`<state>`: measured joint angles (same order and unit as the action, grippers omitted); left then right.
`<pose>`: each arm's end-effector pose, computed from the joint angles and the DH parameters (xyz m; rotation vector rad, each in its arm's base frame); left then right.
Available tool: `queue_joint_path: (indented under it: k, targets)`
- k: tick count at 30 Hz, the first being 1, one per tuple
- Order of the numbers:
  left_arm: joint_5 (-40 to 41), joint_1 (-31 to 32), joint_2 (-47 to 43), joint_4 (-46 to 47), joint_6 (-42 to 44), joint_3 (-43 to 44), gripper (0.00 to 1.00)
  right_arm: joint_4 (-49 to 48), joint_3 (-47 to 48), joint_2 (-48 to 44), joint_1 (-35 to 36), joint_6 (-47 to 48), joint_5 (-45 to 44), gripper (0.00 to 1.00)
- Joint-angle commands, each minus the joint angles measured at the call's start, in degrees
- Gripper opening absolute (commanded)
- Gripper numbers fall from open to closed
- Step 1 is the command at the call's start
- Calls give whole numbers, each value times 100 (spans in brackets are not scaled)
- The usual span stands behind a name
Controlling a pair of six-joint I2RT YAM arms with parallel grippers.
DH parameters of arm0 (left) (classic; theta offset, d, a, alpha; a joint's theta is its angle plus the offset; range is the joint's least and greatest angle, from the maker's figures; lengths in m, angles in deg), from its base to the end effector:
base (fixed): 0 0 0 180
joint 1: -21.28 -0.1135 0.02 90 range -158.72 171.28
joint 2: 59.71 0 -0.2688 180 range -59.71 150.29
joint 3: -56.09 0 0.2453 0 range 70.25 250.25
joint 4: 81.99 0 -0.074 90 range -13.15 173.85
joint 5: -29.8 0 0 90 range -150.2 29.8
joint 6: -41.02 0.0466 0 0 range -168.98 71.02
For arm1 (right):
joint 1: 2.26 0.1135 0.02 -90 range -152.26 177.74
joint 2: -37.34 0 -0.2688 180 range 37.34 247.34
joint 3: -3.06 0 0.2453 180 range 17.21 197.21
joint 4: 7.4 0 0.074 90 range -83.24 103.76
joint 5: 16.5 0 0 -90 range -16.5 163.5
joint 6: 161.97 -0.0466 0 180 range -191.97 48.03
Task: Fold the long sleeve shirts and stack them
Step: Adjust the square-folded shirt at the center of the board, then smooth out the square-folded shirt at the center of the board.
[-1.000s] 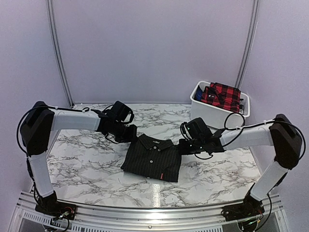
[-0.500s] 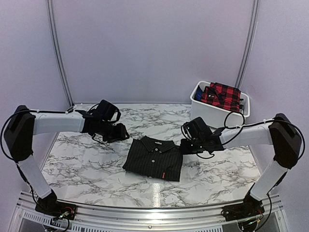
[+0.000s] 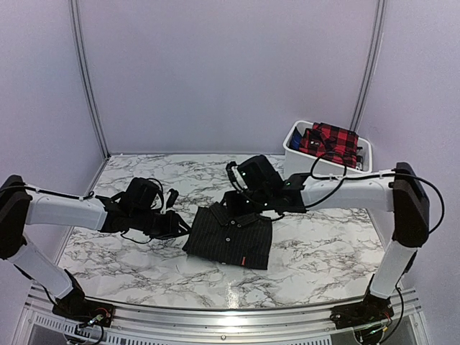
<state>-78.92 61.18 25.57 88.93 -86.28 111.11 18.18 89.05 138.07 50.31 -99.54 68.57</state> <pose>0.2214 -0.2046 0.1829 0.2460 2.4381 -1.0362 0.2457 0.3145 0.2373 -0.4634 2.3070 0.6236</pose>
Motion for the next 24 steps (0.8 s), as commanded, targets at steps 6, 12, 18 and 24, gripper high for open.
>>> queue_joint_path:
  k: [6,12,18,24]
  targets:
    - [98,211,132,846,-148,-223,17,-96,988,1054,525,85,431,37]
    - [134,355,104,1090,-320,-519,18,-214,1108,1503,578,52,636,37]
    - [240,485,260,1175,-525,-624,20,-101,1370,2094,567,73,259,38]
    - [508,541,745,1162,-1088,-756,6,-128,1308,2133,585,65,319,49]
